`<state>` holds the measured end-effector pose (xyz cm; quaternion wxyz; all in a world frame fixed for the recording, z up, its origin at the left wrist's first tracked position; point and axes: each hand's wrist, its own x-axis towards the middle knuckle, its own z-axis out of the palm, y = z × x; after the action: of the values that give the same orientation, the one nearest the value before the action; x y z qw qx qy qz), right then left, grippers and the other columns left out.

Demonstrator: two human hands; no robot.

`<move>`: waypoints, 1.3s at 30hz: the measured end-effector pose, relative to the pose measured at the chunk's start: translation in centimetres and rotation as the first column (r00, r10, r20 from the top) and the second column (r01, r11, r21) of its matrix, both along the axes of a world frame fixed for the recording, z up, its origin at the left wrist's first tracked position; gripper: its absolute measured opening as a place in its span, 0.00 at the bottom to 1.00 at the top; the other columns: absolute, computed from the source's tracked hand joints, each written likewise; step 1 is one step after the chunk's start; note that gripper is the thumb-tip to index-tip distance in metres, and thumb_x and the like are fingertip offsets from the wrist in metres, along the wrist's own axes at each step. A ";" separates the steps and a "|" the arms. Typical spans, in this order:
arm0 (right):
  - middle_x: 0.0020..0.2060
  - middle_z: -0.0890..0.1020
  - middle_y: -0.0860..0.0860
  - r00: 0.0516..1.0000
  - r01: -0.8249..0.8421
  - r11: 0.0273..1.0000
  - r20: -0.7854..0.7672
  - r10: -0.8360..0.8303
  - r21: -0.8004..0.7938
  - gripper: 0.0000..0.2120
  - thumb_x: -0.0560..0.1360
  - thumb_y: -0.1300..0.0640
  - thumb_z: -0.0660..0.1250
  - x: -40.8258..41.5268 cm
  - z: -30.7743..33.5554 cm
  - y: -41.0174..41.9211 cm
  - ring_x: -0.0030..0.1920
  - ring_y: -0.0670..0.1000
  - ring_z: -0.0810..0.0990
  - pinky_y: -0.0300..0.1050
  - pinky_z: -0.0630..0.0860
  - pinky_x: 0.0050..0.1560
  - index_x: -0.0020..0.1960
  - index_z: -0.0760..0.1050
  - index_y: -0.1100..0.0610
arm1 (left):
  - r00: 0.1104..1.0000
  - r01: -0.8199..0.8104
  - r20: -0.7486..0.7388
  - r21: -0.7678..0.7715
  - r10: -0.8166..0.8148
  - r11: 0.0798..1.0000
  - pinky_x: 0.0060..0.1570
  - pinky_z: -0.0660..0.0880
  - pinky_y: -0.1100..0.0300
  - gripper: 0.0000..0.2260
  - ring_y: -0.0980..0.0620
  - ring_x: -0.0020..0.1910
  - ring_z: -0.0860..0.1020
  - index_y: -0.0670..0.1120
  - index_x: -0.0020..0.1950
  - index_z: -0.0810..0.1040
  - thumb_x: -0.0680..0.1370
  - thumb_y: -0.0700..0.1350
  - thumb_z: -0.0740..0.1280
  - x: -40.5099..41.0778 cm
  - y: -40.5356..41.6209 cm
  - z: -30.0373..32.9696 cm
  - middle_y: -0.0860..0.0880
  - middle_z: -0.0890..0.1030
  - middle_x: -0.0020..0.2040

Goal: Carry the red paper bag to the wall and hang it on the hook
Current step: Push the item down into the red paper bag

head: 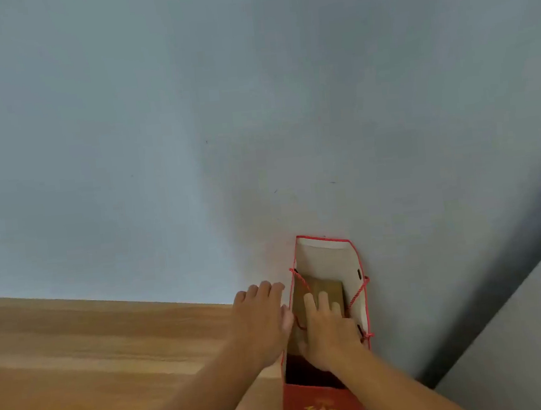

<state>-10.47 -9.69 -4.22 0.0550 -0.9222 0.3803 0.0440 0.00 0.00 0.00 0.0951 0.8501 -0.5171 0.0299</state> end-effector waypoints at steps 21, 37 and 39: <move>0.54 0.84 0.59 0.990 -0.105 0.992 -0.085 0.111 0.066 0.09 0.79 0.62 0.67 1.0 7.9 -1.5 0.53 0.59 0.84 0.50 0.78 0.50 0.59 0.79 0.61 | 0.998 0.054 -0.014 -0.021 -0.054 0.998 0.66 0.70 0.50 0.19 0.48 0.62 0.74 0.51 0.69 0.70 0.83 0.56 0.53 0.6 0.4 -0.7 0.50 0.77 0.66; 0.30 0.73 0.52 0.989 -0.012 0.999 0.146 0.004 0.051 0.16 0.70 0.67 0.73 5.5 20.2 -0.5 0.30 0.51 0.74 0.40 0.65 0.25 0.33 0.66 0.57 | 0.947 -0.263 -0.274 -0.372 0.166 0.890 0.57 0.75 0.52 0.11 0.53 0.34 0.74 0.52 0.42 0.80 0.73 0.58 0.66 -1.5 -2.1 6.7 0.52 0.85 0.39; 0.29 0.74 0.53 0.987 -0.047 0.993 0.157 0.030 0.109 0.14 0.71 0.61 0.72 5.5 21.2 -0.1 0.28 0.51 0.73 0.40 0.66 0.26 0.33 0.69 0.59 | 0.958 -0.244 -0.236 -0.385 0.161 0.890 0.52 0.76 0.54 0.08 0.52 0.34 0.76 0.50 0.42 0.83 0.74 0.53 0.68 -0.3 -0.8 8.1 0.50 0.86 0.39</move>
<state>-4.93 -9.81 16.96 0.1355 -0.9255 0.3537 -0.0056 -0.25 -0.76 8.15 0.3185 0.8593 -0.3952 0.0630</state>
